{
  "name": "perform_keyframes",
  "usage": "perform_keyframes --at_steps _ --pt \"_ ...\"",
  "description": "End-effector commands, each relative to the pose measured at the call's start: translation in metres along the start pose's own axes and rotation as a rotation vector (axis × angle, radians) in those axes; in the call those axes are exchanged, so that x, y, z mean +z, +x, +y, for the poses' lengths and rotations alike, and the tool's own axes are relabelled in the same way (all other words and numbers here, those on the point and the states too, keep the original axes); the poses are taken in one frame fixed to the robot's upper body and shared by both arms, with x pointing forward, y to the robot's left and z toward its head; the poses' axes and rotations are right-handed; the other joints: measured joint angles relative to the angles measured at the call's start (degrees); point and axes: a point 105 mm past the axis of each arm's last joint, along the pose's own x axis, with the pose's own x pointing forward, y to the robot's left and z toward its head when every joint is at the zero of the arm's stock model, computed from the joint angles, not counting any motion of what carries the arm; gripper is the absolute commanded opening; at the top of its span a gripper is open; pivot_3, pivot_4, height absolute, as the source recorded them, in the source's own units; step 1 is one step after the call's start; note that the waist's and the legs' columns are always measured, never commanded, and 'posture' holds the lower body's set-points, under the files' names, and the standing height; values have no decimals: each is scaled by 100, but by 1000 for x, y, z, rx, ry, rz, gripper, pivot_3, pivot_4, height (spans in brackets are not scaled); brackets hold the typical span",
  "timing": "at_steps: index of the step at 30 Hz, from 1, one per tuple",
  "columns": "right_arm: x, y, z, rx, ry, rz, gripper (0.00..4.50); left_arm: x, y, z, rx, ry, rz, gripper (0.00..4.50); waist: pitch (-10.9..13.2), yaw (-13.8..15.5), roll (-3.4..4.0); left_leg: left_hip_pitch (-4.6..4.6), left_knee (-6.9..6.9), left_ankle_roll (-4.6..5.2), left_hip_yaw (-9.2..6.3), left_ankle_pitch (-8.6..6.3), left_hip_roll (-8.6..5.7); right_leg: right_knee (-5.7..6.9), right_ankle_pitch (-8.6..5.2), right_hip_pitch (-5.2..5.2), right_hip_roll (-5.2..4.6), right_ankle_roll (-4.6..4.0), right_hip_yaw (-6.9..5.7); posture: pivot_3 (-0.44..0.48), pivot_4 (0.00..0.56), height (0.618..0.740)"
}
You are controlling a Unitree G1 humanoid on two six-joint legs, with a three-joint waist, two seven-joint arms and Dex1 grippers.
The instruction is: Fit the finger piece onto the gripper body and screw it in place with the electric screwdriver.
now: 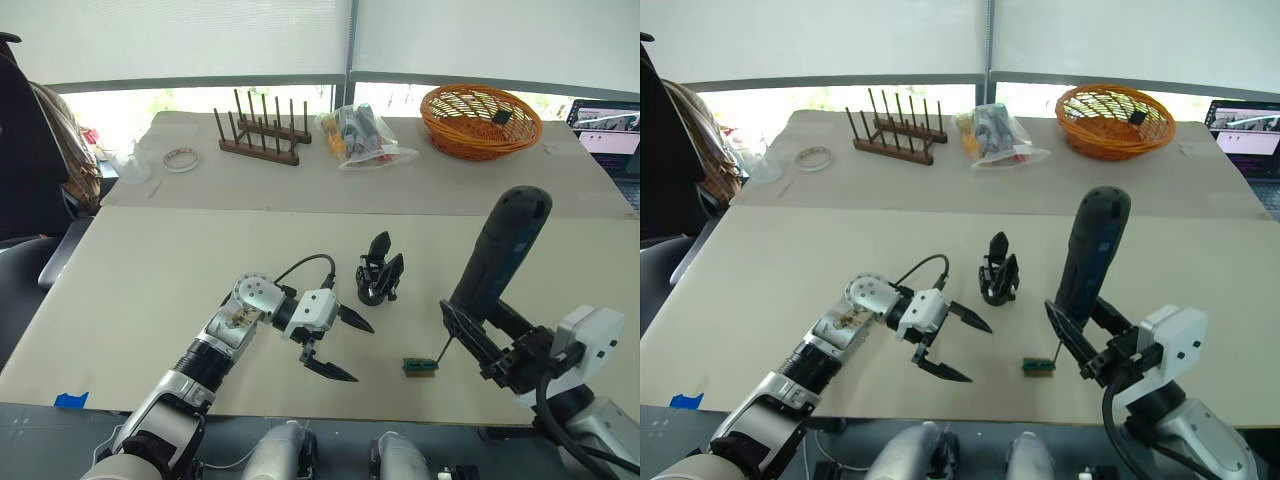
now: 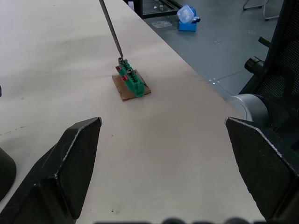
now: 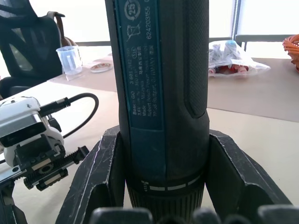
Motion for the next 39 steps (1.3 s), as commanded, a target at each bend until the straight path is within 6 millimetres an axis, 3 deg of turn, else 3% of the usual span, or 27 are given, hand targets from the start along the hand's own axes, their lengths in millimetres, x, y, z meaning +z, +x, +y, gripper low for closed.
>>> perform_keyframes --at_steps 1,39 --pt "15 -1 2 16 -44 -55 1974 4 -1 1 3 30 -5 4500 0 1 0 0 0 0 0 0 0 0 0 0 0 0 0 0 150 740" --pt "11 1 0 24 -42 -44 1974 0 -3 3 15 32 6 4500 0 1 0 0 0 0 0 0 0 0 0 0 0 0 0 0 150 740"
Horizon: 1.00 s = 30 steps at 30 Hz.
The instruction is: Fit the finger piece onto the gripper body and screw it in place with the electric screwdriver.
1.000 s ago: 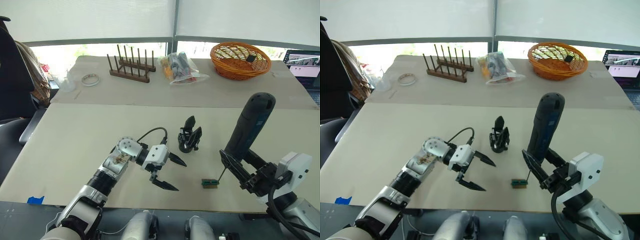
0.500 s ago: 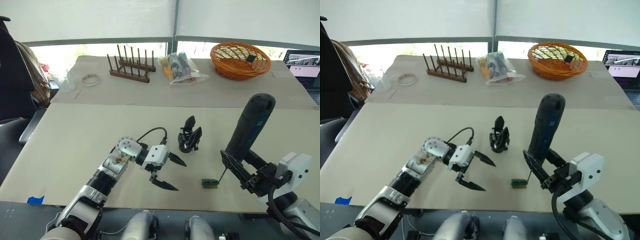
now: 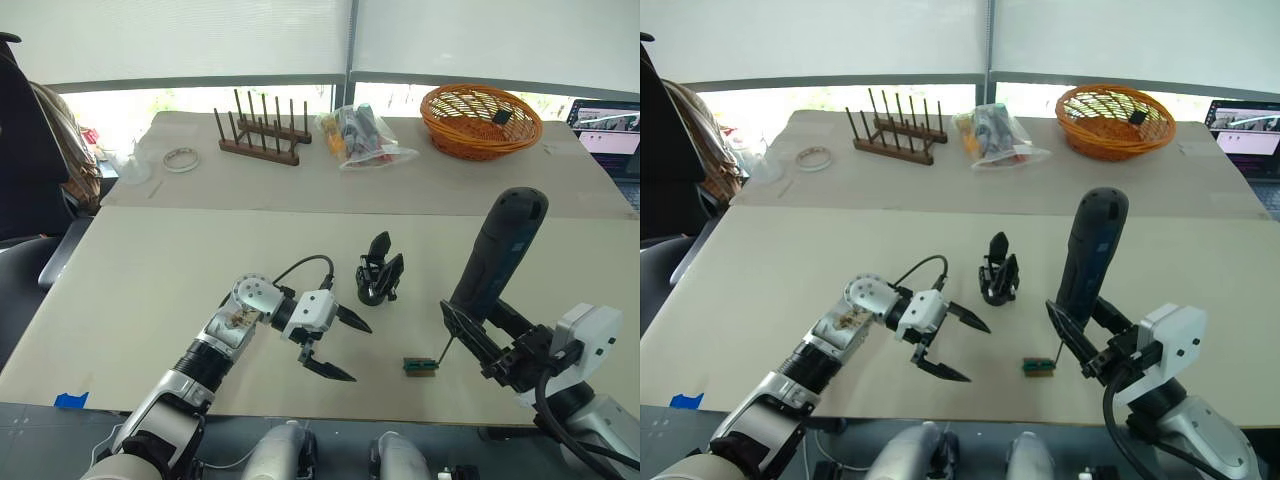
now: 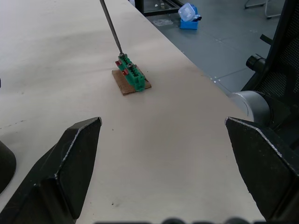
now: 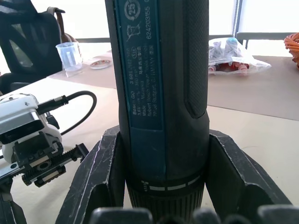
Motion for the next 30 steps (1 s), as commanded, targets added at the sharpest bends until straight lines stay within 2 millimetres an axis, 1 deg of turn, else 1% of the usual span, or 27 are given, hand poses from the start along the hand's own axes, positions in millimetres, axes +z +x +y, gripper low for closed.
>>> perform_keyframes --at_steps 1,30 --pt "14 1 4 20 -39 -58 1974 5 -2 3 9 36 -2 4500 0 1 0 0 0 0 0 0 0 0 0 0 0 0 0 0 150 740" --pt "13 1 9 38 -24 -51 1974 6 -2 5 11 41 -2 4500 0 0 0 0 0 0 0 0 0 0 0 0 0 0 0 0 150 740"
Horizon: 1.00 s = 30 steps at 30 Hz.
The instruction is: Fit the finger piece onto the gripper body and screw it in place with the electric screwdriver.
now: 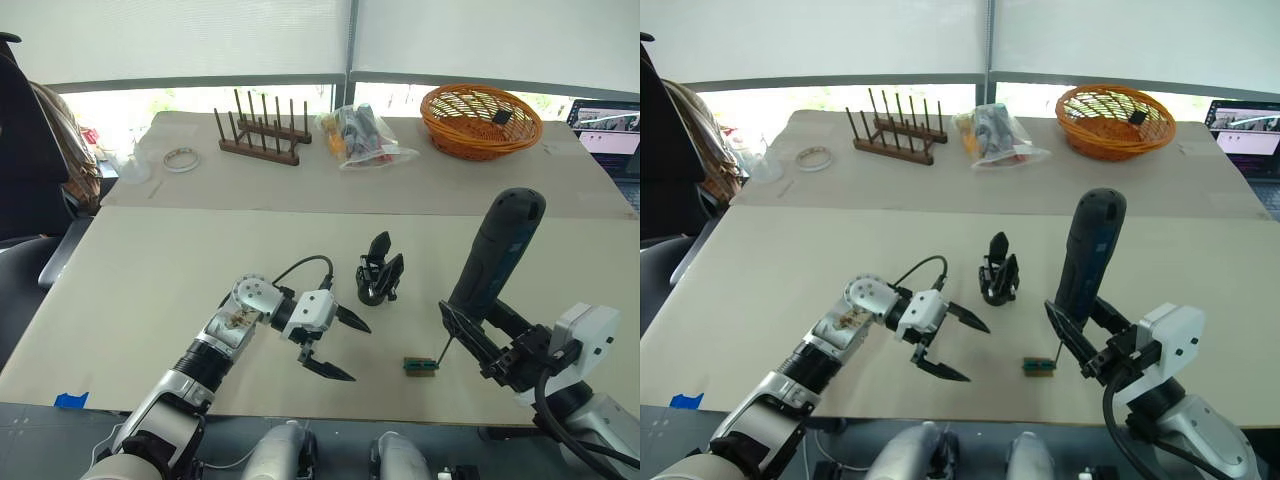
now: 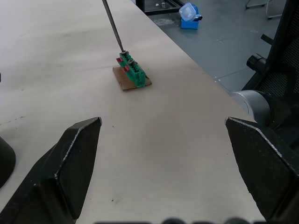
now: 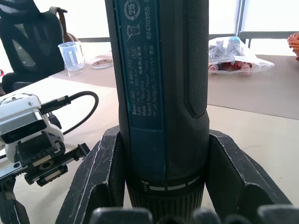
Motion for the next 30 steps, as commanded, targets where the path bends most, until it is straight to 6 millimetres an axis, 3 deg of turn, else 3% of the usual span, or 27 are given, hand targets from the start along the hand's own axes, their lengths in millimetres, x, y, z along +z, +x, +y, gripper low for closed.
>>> perform_keyframes --at_steps 1,30 --pt "15 1 8 30 -31 -57 1974 8 -2 4 5 48 -5 4500 0 0 0 0 0 0 0 0 0 0 0 0 0 0 0 0 150 740" --pt "10 2 6 23 -34 -55 1974 10 -4 4 3 47 0 4500 0 -1 0 0 0 0 0 0 0 0 0 0 0 0 -1 0 150 740"
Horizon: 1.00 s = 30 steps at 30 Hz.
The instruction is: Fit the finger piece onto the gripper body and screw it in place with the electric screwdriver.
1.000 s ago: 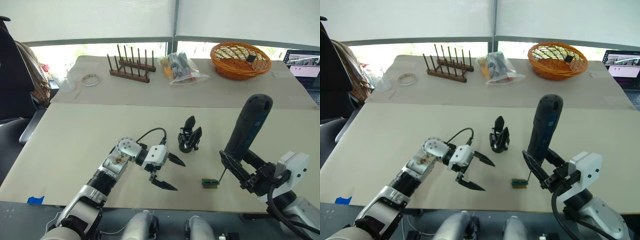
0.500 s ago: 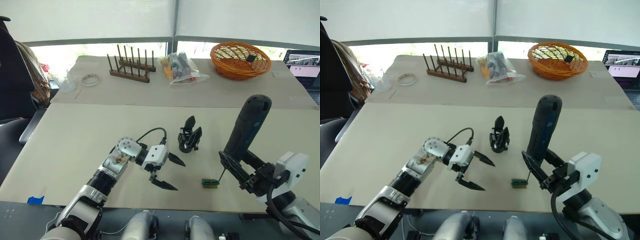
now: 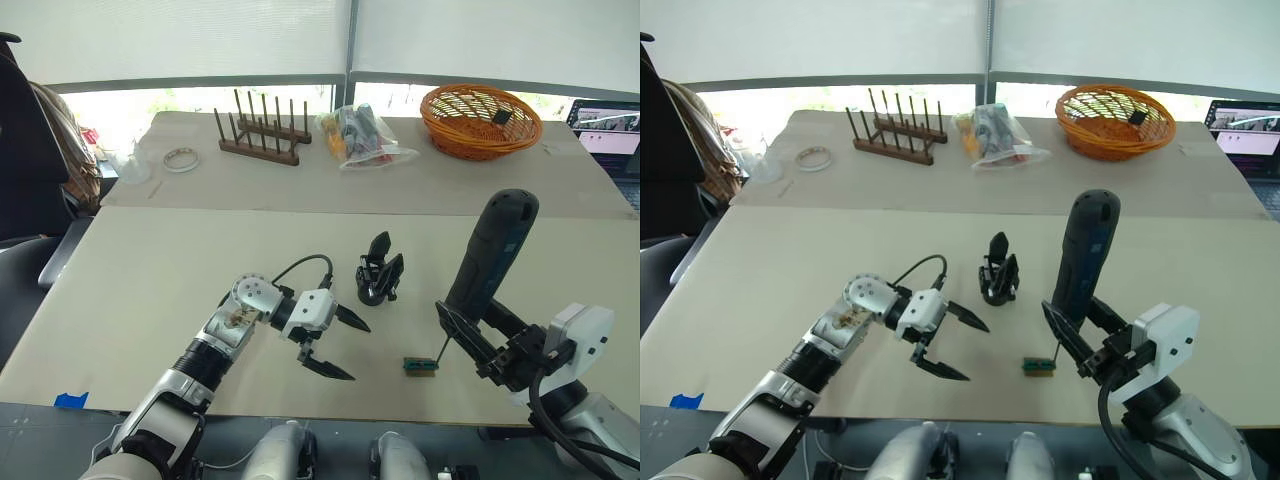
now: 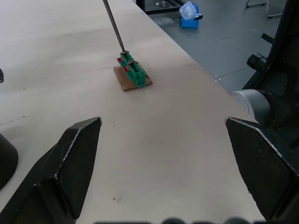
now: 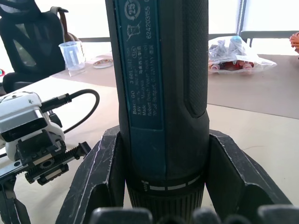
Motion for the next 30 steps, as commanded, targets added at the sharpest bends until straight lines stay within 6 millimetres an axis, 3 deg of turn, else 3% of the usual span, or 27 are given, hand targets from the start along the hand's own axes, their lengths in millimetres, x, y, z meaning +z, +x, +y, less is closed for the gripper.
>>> perform_keyframes --at_steps 1,16,30 --pt "14 -1 6 23 -37 -56 1974 10 -3 4 3 45 -6 4500 0 0 0 0 0 0 0 0 0 0 0 0 0 0 0 0 150 740" --pt "46 0 18 76 -93 -106 1974 7 -19 0 41 -3 -25 4500 0 -4 0 0 1 0 0 0 0 -1 0 0 0 0 0 0 150 740" --pt "71 14 24 321 -77 -85 1974 20 -40 -9 110 -28 -33 4500 2 -10 -4 0 1 1 -1 -1 4 -9 0 6 -4 0 3 0 150 740"
